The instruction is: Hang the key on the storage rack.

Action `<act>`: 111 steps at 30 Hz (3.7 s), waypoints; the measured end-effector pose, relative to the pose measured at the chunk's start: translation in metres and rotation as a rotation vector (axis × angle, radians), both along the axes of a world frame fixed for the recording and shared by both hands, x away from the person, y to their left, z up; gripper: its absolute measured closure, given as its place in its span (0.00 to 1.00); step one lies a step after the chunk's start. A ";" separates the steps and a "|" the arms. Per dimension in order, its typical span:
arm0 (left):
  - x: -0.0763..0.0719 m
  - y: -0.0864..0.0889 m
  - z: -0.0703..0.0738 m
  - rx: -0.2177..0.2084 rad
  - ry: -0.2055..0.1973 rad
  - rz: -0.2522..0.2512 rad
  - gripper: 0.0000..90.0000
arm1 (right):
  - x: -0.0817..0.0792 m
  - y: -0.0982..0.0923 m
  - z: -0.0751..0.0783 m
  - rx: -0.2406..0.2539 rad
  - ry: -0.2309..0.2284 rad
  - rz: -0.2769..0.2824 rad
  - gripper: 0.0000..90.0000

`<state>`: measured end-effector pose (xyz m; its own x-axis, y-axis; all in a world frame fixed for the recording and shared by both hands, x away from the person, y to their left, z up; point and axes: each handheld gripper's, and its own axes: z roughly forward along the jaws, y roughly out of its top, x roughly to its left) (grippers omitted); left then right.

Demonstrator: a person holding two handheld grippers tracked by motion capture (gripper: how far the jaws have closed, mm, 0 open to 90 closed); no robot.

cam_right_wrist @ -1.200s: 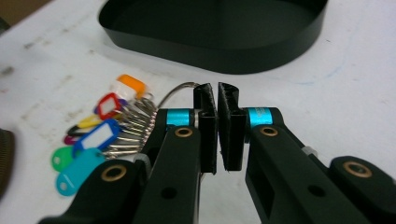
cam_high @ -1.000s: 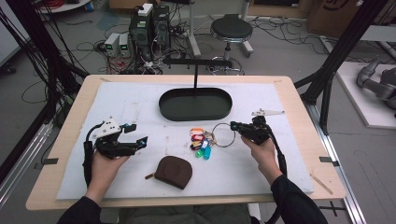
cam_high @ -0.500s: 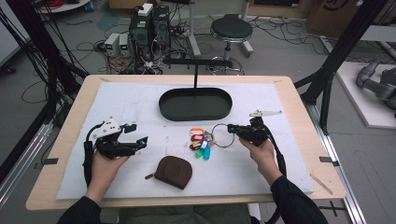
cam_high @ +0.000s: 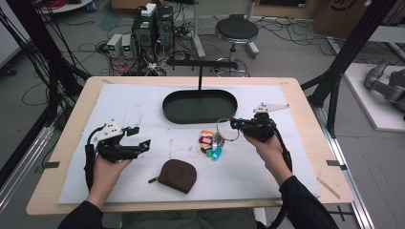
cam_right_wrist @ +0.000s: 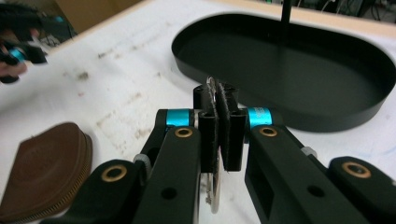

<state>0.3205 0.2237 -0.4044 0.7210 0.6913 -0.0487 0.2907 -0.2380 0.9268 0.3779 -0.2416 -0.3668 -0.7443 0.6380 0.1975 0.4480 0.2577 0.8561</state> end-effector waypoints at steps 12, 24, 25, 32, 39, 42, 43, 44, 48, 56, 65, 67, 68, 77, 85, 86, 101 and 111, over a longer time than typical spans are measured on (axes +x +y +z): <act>0.000 0.000 0.001 -0.002 -0.003 -0.003 0.32 | 0.007 -0.004 0.030 0.038 -0.059 0.032 0.98; 0.000 -0.001 0.001 -0.003 -0.005 -0.005 0.32 | 0.019 0.001 0.067 0.060 -0.126 0.039 0.98; 0.000 0.000 0.001 -0.003 -0.005 -0.005 0.32 | 0.022 0.000 0.069 0.062 -0.132 0.039 0.98; 0.000 0.000 0.001 -0.005 -0.004 -0.005 0.32 | 0.040 0.004 0.086 0.085 -0.168 0.013 0.98; -0.001 0.001 0.001 -0.009 -0.005 -0.003 0.32 | 0.057 0.008 0.089 0.078 -0.172 -0.013 0.98; -0.002 0.001 0.001 -0.013 -0.004 -0.001 0.32 | 0.067 0.010 0.088 0.082 -0.170 -0.027 0.98; -0.002 0.002 0.001 -0.011 -0.005 0.000 0.32 | 0.070 0.011 0.087 0.081 -0.168 -0.034 0.98; -0.001 0.002 0.001 -0.011 -0.006 0.000 0.32 | 0.074 0.012 0.086 0.084 -0.164 -0.041 0.98; -0.001 0.003 0.000 -0.016 -0.003 0.003 0.32 | 0.084 0.013 0.081 0.075 -0.158 -0.069 0.98; -0.002 0.005 -0.001 -0.016 -0.004 0.002 0.32 | 0.109 0.012 0.075 0.053 -0.147 -0.145 0.98; -0.003 0.007 -0.002 -0.022 -0.003 0.004 0.32 | 0.124 0.008 0.063 0.040 -0.121 -0.204 0.98; -0.003 0.007 -0.002 -0.021 -0.004 0.006 0.32 | 0.126 0.007 0.062 0.052 -0.118 -0.210 0.98; -0.003 0.007 -0.002 -0.022 -0.003 0.006 0.32 | 0.127 0.007 0.061 0.050 -0.120 -0.213 0.98; -0.004 0.008 -0.003 -0.024 -0.002 0.005 0.32 | 0.135 0.003 0.055 0.070 -0.124 -0.227 0.98; -0.005 0.010 -0.004 -0.026 -0.002 0.007 0.32 | 0.141 0.003 0.049 0.086 -0.121 -0.237 0.98; -0.005 0.010 -0.004 -0.025 -0.002 0.006 0.32 | 0.141 0.003 0.048 0.088 -0.119 -0.236 0.98; -0.005 0.010 -0.004 -0.023 -0.003 0.002 0.32 | 0.140 0.006 0.048 0.037 -0.144 -0.279 0.90; 0.000 0.007 -0.004 -0.024 0.001 -0.008 0.32 | 0.125 -0.004 0.060 -0.062 -0.172 -0.298 0.66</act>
